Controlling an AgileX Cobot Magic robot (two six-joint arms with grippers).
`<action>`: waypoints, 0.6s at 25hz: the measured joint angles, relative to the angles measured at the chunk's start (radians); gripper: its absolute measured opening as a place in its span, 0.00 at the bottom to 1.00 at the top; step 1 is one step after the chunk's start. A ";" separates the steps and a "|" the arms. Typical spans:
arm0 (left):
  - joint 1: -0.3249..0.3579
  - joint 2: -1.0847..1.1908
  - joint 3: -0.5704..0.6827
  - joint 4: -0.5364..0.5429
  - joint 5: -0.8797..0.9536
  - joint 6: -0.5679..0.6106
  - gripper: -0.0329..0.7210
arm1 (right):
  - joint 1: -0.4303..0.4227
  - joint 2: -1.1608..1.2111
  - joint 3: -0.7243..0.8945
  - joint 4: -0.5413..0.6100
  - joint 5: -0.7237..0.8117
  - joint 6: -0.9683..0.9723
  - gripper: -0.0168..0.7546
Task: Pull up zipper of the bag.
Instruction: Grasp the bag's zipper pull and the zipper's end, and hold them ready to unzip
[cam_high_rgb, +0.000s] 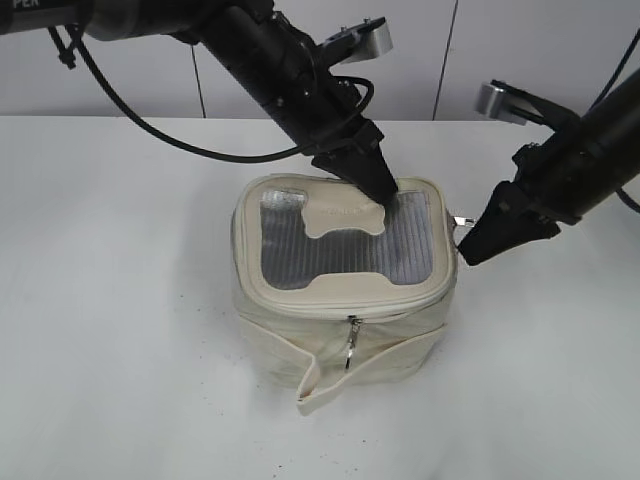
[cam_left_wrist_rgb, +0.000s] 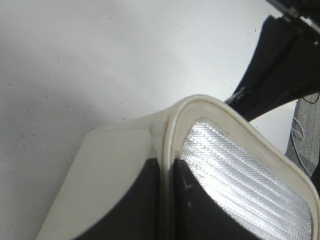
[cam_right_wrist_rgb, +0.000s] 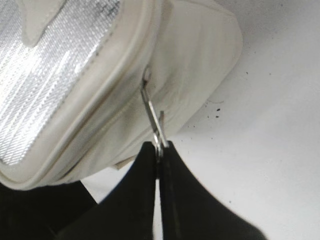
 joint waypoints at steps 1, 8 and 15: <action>0.000 0.000 0.000 0.000 0.000 0.000 0.10 | 0.000 -0.012 0.000 -0.016 0.009 0.021 0.03; 0.000 0.000 0.000 -0.002 0.003 -0.013 0.10 | 0.000 -0.083 0.014 -0.074 0.087 0.093 0.03; -0.001 0.000 0.000 -0.009 0.015 -0.016 0.10 | 0.060 -0.175 0.132 -0.085 0.088 0.118 0.03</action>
